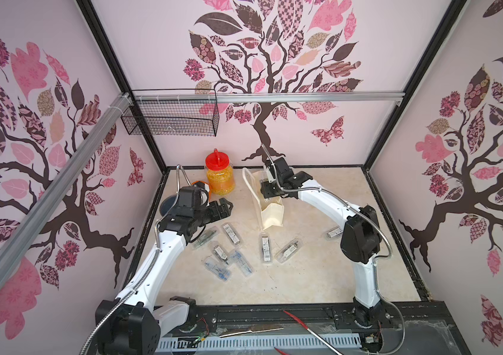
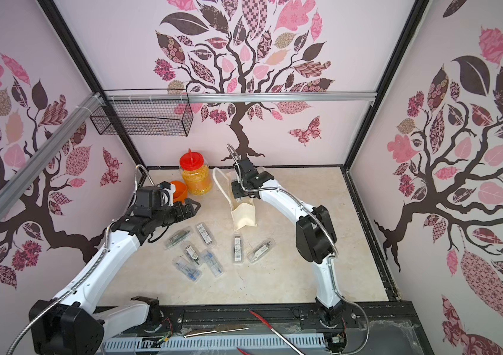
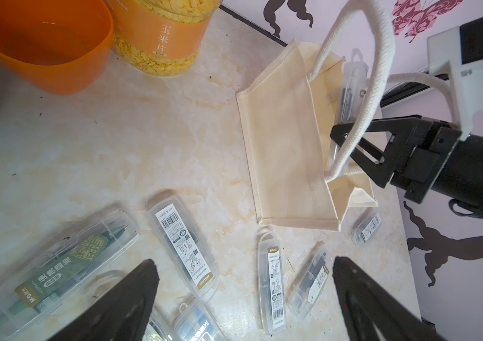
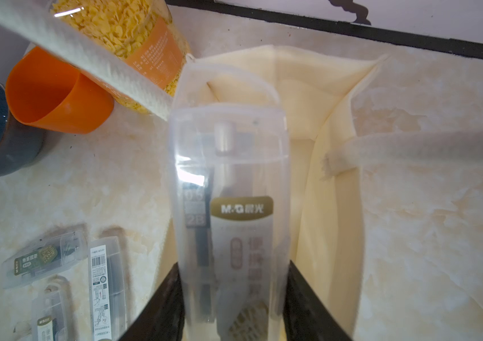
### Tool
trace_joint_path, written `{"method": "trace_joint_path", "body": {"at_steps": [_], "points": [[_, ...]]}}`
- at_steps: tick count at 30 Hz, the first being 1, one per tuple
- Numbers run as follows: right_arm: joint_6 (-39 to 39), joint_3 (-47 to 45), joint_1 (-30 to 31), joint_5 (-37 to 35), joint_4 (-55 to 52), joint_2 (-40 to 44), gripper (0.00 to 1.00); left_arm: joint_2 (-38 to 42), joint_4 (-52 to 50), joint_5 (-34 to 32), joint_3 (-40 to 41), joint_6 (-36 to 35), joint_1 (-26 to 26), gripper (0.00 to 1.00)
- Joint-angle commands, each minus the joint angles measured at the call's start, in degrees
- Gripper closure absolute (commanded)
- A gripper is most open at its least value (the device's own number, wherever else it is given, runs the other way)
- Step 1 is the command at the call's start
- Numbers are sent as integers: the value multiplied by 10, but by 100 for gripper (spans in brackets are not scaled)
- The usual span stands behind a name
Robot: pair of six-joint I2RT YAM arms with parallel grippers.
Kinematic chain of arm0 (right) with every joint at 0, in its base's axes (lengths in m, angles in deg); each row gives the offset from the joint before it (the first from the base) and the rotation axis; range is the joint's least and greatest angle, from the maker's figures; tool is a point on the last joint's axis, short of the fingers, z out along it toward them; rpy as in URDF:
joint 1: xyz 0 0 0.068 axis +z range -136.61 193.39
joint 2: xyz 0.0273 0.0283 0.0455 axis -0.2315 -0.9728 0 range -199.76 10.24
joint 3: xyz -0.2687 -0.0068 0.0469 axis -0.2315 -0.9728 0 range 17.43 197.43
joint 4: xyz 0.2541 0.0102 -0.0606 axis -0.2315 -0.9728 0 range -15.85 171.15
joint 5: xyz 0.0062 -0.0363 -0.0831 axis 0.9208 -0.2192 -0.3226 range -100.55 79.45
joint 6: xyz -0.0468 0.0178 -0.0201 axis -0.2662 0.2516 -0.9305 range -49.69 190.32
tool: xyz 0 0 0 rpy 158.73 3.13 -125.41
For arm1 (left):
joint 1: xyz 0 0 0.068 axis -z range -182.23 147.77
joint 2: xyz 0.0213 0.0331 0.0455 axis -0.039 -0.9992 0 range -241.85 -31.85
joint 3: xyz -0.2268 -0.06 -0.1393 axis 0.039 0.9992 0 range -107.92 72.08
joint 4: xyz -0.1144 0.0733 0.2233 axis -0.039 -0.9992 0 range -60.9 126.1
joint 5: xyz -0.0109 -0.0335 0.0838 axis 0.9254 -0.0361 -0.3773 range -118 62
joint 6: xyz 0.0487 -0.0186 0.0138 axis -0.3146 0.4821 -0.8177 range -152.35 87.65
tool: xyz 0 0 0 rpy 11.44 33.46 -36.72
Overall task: Put the compass set into the canvas bag
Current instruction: Place the compass set in the canvas bag.
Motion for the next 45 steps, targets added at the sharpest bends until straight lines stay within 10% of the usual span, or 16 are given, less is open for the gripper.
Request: {"method": "trace_joint_path", "body": {"at_steps": [1,45], "points": [[-3,14,2,-12,-24,-23,61,9,-1,-7,18,-9,2,4],[4,122,7,0,-121,22,33,25,-20,-24,4,-12,2,4]]}}
